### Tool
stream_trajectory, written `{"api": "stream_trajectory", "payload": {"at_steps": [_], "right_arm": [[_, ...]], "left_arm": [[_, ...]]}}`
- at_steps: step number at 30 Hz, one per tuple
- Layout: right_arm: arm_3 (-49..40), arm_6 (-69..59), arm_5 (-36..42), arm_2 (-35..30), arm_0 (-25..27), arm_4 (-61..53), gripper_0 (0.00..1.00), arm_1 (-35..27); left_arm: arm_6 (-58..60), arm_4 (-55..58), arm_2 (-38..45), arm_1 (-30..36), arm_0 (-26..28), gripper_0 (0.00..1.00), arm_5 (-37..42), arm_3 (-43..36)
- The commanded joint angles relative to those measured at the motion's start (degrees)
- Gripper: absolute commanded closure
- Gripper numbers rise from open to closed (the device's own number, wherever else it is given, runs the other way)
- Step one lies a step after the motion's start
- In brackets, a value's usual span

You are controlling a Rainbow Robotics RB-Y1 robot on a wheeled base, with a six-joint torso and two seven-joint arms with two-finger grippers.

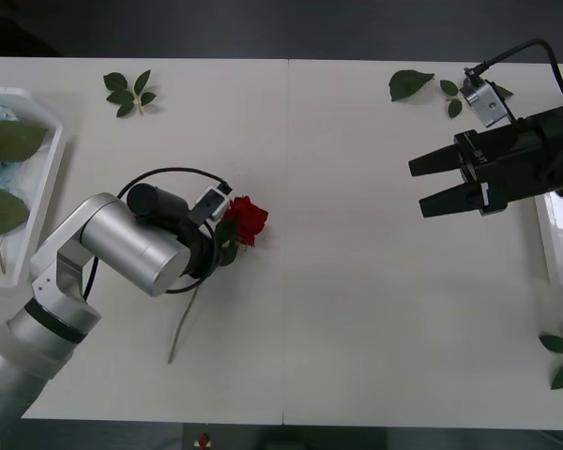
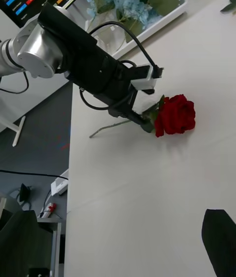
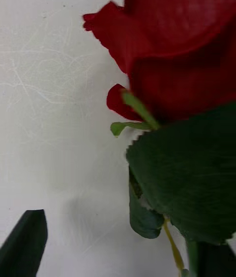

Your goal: Put the red flowers into the right box and the blue flowers into the left box

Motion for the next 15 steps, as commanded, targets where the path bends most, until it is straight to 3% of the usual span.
{"api": "stream_trajectory", "payload": {"at_steps": [1,15], "right_arm": [[-1.16,-0.66,0.58,-0.08,-0.83,-0.61,0.04,-2.44],[-1.16,-0.66,0.67,-0.16,-0.83,-0.61,0.03,-2.53]], "left_arm": [[-1.44,-0.31,-1.18,-0.44,-1.12,1.0,-0.74,-0.74],[0.32,1.8,1.01,0.53,-1.12,1.0,-2.32,-3.82]]}}
